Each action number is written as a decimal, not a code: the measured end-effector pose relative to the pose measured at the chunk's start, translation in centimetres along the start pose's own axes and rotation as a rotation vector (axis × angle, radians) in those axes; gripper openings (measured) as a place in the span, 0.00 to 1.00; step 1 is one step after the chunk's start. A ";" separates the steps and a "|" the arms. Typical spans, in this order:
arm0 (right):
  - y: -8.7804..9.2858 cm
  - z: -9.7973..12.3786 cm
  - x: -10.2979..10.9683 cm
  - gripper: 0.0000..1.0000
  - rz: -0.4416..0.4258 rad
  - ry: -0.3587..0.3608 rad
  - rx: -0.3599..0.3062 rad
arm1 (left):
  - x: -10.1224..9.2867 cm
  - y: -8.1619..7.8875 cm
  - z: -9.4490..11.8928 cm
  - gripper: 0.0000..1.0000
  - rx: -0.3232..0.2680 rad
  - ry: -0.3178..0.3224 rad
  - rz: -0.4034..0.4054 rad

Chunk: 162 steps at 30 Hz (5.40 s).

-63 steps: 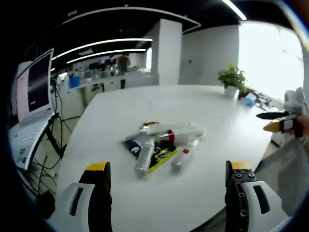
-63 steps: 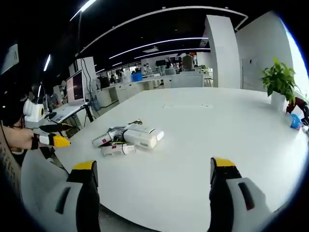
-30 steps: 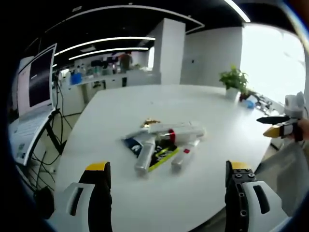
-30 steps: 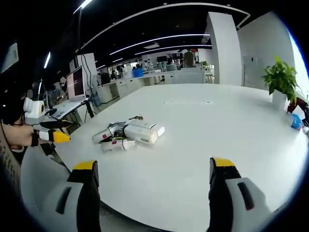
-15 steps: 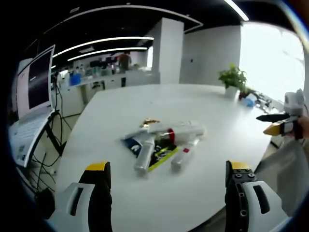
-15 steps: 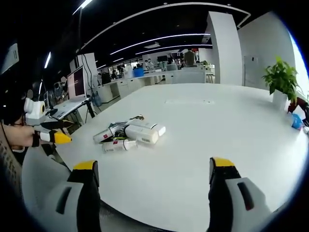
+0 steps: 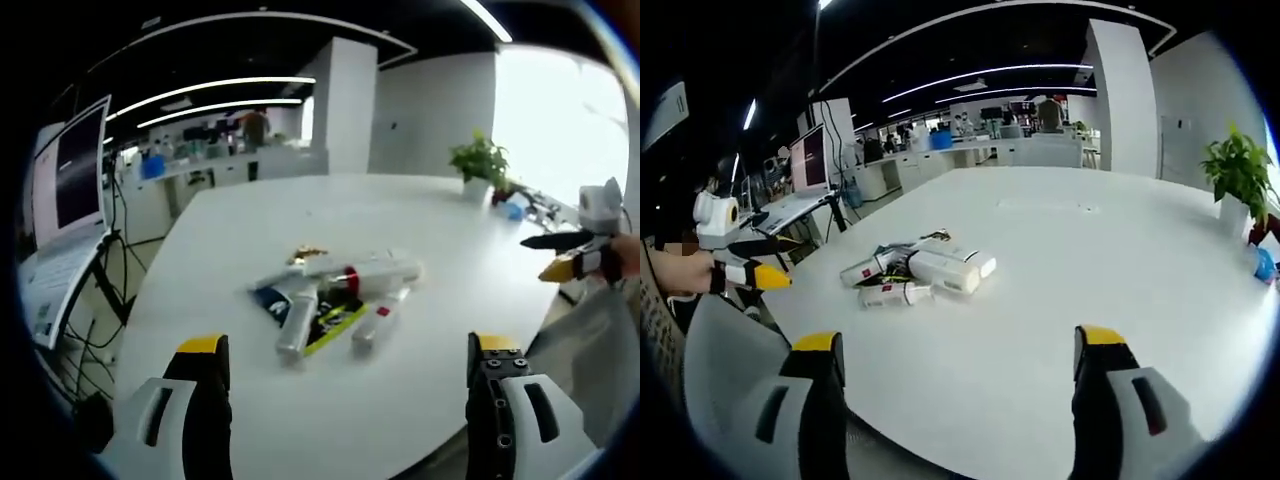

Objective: Arrange the skincare products in the storage area until every visible bottle or jar stands upright without overlapping.

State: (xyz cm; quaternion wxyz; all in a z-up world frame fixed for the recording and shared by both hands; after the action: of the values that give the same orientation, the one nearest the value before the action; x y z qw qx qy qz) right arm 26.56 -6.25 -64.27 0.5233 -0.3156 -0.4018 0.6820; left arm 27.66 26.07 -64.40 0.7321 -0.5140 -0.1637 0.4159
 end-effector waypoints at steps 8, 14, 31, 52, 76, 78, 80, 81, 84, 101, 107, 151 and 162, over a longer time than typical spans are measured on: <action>-0.2 -0.8 0.4 0.94 0.042 -0.031 0.016 | 0.1 0.0 0.1 0.97 -0.013 -0.004 0.023; -1.7 -2.0 0.7 0.94 0.093 -0.071 0.004 | 0.1 -0.1 0.2 0.97 -0.016 -0.001 0.026; -4.4 -6.9 1.7 0.87 0.258 -0.221 0.033 | 0.1 0.0 0.1 0.96 -0.013 0.004 0.033; -6.5 -12.4 4.7 0.77 0.505 -0.358 0.066 | 0.3 -0.2 0.2 0.96 -0.032 0.008 0.053; -7.4 -18.6 8.5 0.48 0.755 -0.529 0.094 | 0.2 -0.1 0.2 0.94 -0.017 0.010 0.046; -7.1 -19.4 8.8 0.47 0.766 -0.537 0.108 | 0.2 -0.1 0.2 0.94 -0.017 0.009 0.045; -6.9 -19.9 9.0 0.47 0.761 -0.550 0.129 | 0.3 0.0 0.2 0.94 -0.017 0.007 0.049; -6.8 -20.1 9.1 0.46 0.763 -0.553 0.138 | 0.3 0.0 0.2 0.94 -0.017 0.007 0.050; -6.5 -20.6 9.6 0.40 0.793 -0.571 0.155 | 0.4 0.2 0.2 0.94 -0.016 0.008 0.053; -4.8 -23.7 10.7 0.29 0.851 -0.592 0.299 | 0.8 0.4 0.1 0.94 -0.006 -0.020 0.048; -4.5 -24.2 11.1 0.28 0.894 -0.585 0.349 | 0.6 0.4 0.0 0.94 0.003 -0.019 0.032; -4.0 -25.1 11.1 0.29 0.960 -0.558 0.467 | 0.2 0.4 -0.1 0.92 0.044 -0.013 -0.015; -5.5 -23.4 9.2 0.28 0.854 -0.505 0.386 | -0.1 0.5 -0.3 0.92 0.058 -0.004 -0.035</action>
State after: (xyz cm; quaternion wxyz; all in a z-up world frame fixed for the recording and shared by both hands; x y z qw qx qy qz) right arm 46.65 8.44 -70.71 0.1346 -0.1752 -0.2184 0.9505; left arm 27.58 25.92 -64.96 0.7537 -0.4886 -0.1622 0.4085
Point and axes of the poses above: the point that each gripper's makers call its tool centre point, and the gripper's own axes: z roughly backward along the fingers, x roughly to its left, y roughly out of its underside, the point moved 6 cm from there along z, roughly backward along the fingers, and after that the axes turned 14 degrees about y, right-handed, at the moved point
